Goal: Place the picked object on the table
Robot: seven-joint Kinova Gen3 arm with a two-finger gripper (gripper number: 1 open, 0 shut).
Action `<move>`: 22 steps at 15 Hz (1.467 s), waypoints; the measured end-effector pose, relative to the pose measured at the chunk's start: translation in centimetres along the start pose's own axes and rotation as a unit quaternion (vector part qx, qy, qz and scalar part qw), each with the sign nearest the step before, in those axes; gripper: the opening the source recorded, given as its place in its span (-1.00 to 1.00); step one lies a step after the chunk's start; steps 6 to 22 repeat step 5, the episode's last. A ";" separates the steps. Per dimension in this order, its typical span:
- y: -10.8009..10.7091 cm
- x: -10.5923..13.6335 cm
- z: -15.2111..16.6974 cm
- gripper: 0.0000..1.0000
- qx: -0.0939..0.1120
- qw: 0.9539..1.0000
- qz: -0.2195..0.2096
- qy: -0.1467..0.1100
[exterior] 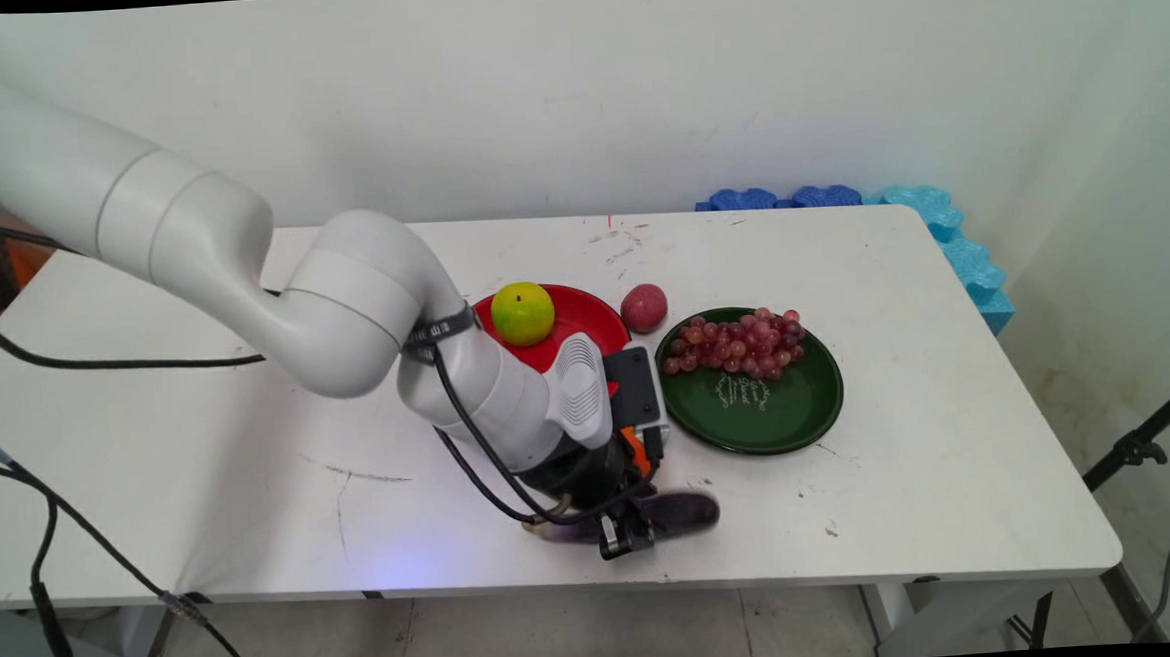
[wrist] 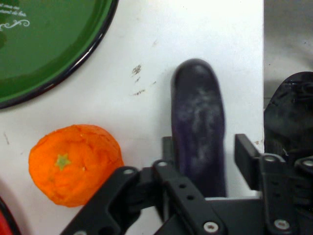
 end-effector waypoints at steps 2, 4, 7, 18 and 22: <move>0.0 -0.1 0.3 1.00 0.000 1.000 0.000 0.003; -0.1 -0.1 0.5 1.00 -0.002 1.000 -0.002 0.007; -0.1 -0.1 0.5 1.00 -0.002 1.000 -0.003 0.009; -0.1 -0.1 0.5 1.00 -0.002 1.000 -0.003 0.009; -0.1 -0.1 0.5 1.00 -0.002 1.000 -0.003 0.009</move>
